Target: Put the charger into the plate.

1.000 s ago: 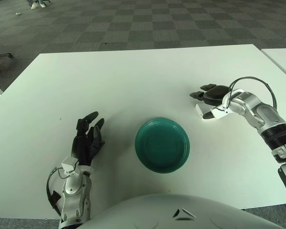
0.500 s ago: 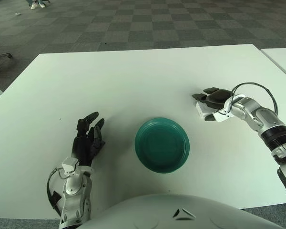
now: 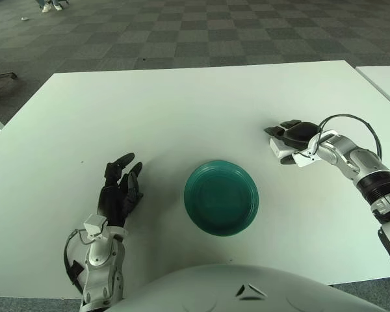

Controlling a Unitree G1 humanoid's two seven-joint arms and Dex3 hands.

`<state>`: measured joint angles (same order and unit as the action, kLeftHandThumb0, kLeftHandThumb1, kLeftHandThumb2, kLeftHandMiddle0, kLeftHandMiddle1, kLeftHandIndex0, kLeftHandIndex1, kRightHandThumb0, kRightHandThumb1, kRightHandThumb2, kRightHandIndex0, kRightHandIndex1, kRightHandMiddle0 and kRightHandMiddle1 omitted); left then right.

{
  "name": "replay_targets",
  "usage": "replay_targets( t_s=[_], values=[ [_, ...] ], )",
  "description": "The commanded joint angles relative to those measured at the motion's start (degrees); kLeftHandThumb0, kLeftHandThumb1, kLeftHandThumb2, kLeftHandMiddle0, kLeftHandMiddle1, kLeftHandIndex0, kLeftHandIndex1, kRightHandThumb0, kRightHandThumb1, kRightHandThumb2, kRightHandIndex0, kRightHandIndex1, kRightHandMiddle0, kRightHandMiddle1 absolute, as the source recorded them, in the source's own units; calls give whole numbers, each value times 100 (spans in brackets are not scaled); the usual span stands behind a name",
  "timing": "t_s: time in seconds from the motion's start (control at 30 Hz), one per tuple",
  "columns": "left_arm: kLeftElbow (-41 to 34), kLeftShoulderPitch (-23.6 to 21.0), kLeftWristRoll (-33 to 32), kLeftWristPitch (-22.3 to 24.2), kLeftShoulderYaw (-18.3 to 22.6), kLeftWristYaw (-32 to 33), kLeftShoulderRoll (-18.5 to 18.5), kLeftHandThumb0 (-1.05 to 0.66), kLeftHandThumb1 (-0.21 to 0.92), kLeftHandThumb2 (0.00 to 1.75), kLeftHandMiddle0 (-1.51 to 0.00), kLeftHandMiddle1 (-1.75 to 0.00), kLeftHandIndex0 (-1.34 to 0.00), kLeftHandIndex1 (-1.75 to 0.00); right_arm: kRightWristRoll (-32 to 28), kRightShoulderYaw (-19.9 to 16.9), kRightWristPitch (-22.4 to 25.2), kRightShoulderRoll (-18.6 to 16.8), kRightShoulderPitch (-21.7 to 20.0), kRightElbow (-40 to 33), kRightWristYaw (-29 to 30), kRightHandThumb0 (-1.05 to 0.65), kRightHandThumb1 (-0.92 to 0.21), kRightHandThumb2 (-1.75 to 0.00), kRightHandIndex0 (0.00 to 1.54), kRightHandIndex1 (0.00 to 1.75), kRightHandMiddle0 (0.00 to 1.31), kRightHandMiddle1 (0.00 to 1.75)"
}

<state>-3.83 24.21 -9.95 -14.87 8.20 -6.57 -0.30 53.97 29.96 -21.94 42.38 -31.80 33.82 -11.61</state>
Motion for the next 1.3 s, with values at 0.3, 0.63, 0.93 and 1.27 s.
replay_targets(
  t_s=[0.3, 0.63, 0.93, 1.27],
  values=[
    [8, 93, -25, 130, 27, 0, 45, -70, 92, 78, -35, -42, -5, -104, 62, 87, 116, 15, 288, 182, 371, -104, -92, -76, 23, 41, 0, 49],
    [-5, 121, -28, 119, 19, -2, 42, -70, 92, 78, -35, -42, -5, -104, 86, 155, 235, -74, 218, 437, 918, -71, -92, -52, 51, 173, 12, 167],
    [-9, 123, -28, 122, 19, -2, 42, -70, 92, 78, -35, -42, -5, -104, 127, 217, 319, -38, 168, 339, 1040, -65, -92, -53, 65, 175, 26, 174],
    [-10, 123, -27, 123, 19, -3, 41, -70, 92, 78, -35, -42, -5, -104, 173, 214, 265, 21, 186, 304, 1354, -43, -75, -75, 67, 175, 32, 175]
  ],
)
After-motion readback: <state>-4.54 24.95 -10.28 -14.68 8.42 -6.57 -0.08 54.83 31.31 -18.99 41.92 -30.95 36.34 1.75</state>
